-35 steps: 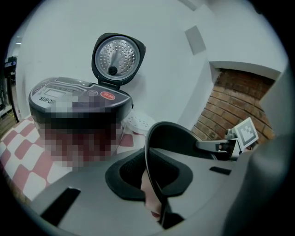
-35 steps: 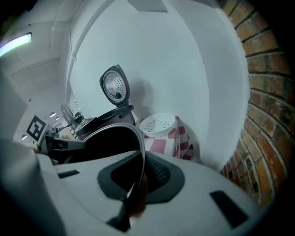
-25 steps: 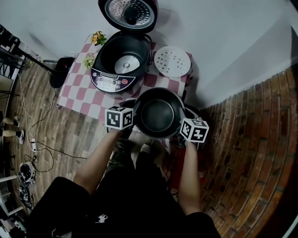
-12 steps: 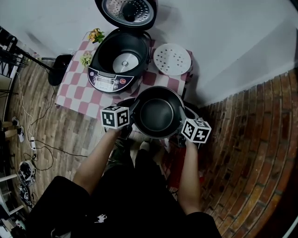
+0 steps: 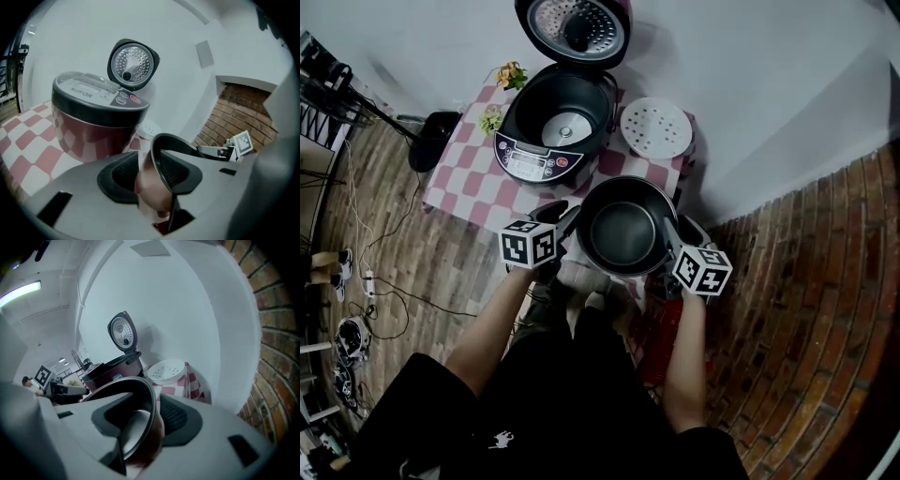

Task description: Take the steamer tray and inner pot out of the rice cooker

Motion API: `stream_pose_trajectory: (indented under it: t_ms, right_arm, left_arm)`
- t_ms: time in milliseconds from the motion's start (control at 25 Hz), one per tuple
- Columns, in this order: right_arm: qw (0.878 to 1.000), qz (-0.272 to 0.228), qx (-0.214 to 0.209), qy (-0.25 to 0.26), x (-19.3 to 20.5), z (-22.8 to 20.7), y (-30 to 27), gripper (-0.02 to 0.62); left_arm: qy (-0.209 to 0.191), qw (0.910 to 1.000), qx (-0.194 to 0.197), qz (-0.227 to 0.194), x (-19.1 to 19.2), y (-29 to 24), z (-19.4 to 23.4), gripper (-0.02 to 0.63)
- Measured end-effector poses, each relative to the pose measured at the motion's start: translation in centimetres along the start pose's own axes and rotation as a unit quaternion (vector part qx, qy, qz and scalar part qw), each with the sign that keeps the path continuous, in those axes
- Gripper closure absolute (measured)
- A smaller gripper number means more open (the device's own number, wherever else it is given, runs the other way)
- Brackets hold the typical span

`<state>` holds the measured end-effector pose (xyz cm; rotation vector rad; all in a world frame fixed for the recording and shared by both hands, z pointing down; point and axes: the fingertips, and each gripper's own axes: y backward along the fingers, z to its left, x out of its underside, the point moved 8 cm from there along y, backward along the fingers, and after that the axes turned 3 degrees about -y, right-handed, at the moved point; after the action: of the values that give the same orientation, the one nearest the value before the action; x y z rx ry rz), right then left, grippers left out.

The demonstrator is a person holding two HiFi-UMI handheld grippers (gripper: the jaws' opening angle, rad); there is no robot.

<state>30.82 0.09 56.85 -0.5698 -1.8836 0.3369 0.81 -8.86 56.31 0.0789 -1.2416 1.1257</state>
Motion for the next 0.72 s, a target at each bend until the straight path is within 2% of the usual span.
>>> stream_pose_trajectory:
  t_ms: [280,400,520,720]
  right_arm:
    - [0.998,-0.045,0.0,0.034,-2.1,1.4,3.1,0.436]
    - [0.997,-0.063,-0.015,0.042,-3.1,2.6,4.1,0.487]
    - [0.995,-0.089,-0.021,0.037,-3.8,4.1,5.1,0.593]
    - [0.991,-0.121,-0.046,0.036,-4.2,7.9,6.4,0.594]
  left_arm:
    - [-0.059,0.997,-0.03,-0.04,-1.6,4.9,-0.7,0.546]
    - [-0.074,0.9952,-0.033,-0.057,-2.4,6.4,-1.0,0.597]
    - [-0.079,0.9942,-0.022,-0.069,-3.2,7.6,-1.5,0.602]
    - [-0.08,0.992,0.004,-0.098,-4.8,10.0,-1.8,0.603]
